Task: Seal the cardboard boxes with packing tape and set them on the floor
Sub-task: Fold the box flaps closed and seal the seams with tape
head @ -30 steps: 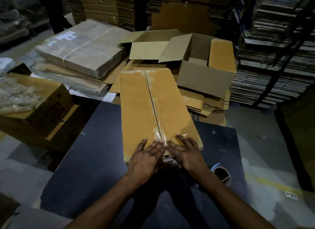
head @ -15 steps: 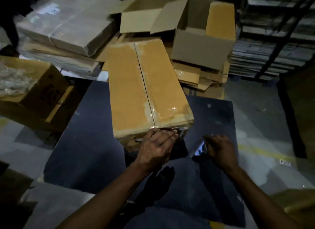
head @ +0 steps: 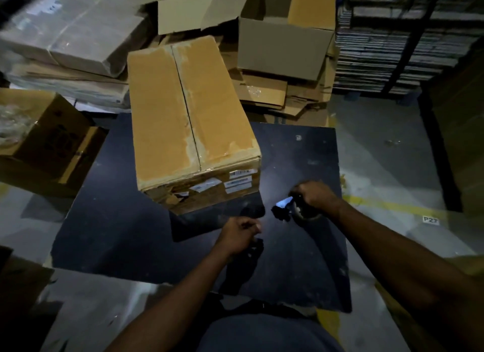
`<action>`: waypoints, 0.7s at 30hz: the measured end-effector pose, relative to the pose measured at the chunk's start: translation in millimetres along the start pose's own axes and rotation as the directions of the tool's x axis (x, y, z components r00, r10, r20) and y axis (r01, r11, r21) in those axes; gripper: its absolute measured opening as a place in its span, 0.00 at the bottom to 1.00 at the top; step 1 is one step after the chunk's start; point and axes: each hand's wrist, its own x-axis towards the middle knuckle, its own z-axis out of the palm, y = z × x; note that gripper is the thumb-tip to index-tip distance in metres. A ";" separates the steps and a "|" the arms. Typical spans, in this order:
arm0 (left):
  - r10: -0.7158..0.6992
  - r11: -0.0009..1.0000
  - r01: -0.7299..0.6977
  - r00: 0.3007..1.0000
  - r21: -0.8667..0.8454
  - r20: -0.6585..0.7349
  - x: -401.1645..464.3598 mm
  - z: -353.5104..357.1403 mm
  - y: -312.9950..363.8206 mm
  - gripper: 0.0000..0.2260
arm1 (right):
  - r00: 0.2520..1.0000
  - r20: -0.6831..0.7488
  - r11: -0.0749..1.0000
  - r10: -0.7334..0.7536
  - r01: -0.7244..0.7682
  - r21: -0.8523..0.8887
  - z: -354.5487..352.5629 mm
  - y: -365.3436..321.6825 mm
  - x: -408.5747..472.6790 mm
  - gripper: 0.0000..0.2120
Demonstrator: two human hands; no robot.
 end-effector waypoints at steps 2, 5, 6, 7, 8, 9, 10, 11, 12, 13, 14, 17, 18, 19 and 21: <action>-0.039 0.998 0.039 0.999 -0.046 0.001 -6.9 5.5 1.4 0.05 | 0.998 -0.022 0.997 0.060 -0.059 0.041 7.2 7.5 -15.8 0.11; -0.117 0.970 0.114 0.993 -0.214 0.002 -14.6 10.1 13.4 0.10 | 0.990 -0.093 0.979 0.109 -0.091 0.181 12.8 12.5 -40.3 0.09; -0.129 0.955 0.126 0.992 -0.269 0.006 -15.5 11.6 17.7 0.11 | 0.984 -0.131 0.966 0.122 -0.087 0.245 10.9 10.6 -48.3 0.11; -0.138 0.936 0.135 0.990 -0.326 0.012 -16.6 13.6 23.1 0.13 | 0.975 -0.171 0.944 0.139 -0.079 0.320 7.6 7.3 -56.8 0.13; -0.150 0.913 0.146 0.989 -0.381 0.019 -16.9 15.6 29.0 0.16 | 0.963 -0.224 0.923 0.152 -0.057 0.381 0.6 1.6 -65.7 0.13; -0.167 0.891 0.166 0.985 -0.423 0.034 -17.4 17.1 35.6 0.18 | 0.951 -0.269 0.910 0.151 -0.028 0.414 -7.0 -4.3 -74.5 0.13; -0.182 0.873 0.187 0.982 -0.451 0.056 -18.1 17.9 43.0 0.22 | 0.942 -0.304 0.898 0.141 0.007 0.439 -14.2 -11.3 -82.9 0.11; -0.186 0.856 0.205 0.979 -0.475 0.086 -19.1 18.3 50.5 0.25 | 0.931 -0.337 0.886 0.137 0.037 0.463 -21.7 -17.3 -89.9 0.10; -0.182 0.832 0.219 0.976 -0.510 0.123 -21.7 17.9 59.1 0.27 | 0.923 -0.362 0.882 0.129 0.060 0.468 -29.0 -24.5 -96.6 0.09; -0.166 0.801 0.230 0.972 -0.552 0.164 -24.8 15.9 66.7 0.29 | 0.916 -0.385 0.881 0.110 0.090 0.464 -36.3 -31.2 -102.9 0.09; -0.140 0.779 0.227 0.972 -0.585 0.191 -28.5 12.5 74.3 0.30 | 0.907 -0.411 0.882 0.090 0.119 0.456 -42.6 -36.6 -107.0 0.10; -0.057 0.780 0.122 0.991 -0.614 0.123 -35.8 -3.0 86.7 0.35 | 0.886 -0.459 0.886 0.060 0.165 0.434 -61.0 -55.4 -111.3 0.14; -0.026 0.781 0.070 0.997 -0.621 0.079 -38.8 -9.7 89.4 0.34 | 0.879 -0.475 0.889 0.045 0.182 0.420 -66.3 -61.3 -110.9 0.17; 0.003 0.787 0.018 0.999 -0.616 0.033 -44.1 -17.2 93.0 0.33 | 0.873 -0.487 0.896 0.025 0.197 0.398 -71.6 -67.8 -110.6 0.19; 0.050 0.809 -0.069 0.998 -0.584 -0.048 -56.0 -33.6 99.3 0.32 | 0.863 -0.505 0.915 -0.005 0.207 0.345 -82.5 -82.8 -109.7 0.22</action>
